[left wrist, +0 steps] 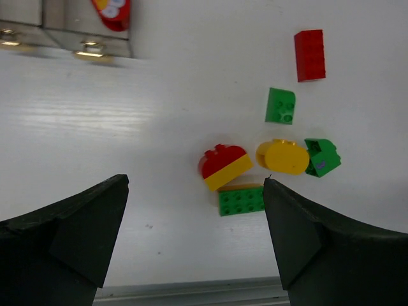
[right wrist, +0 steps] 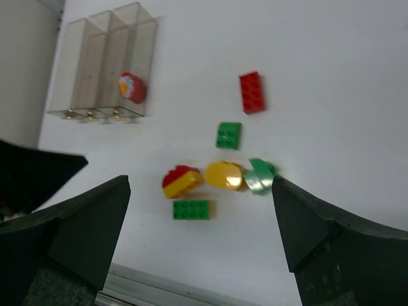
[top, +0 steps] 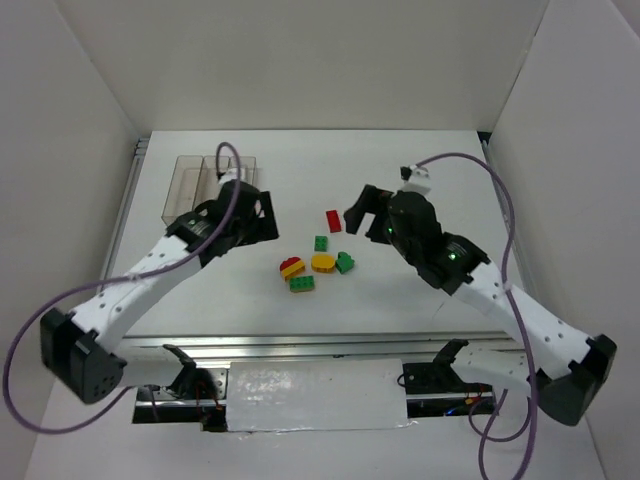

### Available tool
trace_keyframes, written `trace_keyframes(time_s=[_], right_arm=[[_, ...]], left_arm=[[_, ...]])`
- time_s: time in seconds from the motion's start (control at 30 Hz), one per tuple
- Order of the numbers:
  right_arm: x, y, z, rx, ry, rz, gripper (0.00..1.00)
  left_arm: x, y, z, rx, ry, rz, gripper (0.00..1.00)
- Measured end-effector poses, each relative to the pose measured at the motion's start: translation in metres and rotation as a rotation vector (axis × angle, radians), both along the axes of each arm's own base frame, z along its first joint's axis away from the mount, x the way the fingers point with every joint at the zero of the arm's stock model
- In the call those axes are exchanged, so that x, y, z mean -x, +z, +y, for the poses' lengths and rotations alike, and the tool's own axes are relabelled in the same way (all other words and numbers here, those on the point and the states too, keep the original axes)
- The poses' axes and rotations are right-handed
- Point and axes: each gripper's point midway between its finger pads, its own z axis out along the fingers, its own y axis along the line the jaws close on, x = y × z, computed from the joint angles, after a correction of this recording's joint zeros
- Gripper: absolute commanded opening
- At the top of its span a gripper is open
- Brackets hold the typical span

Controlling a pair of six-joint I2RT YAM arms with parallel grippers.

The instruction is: Sort the legos into containers by color

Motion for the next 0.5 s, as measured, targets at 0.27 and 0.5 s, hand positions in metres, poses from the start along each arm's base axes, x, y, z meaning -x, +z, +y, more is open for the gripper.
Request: trace_keyframes(time_s=[0.27,0.5], right_arm=[[0.071,0.006,-0.082,0.011,-0.087,-0.038,1.00],[0.094,0.005,-0.093,0.002,-0.043,-0.044,1.00]], left_arm=[[-0.058,-0.028,-0.097,-0.020,-0.076,0.042,0.99],[-0.107,-0.071,-0.160,-0.032,-0.080,0.075,0.98]])
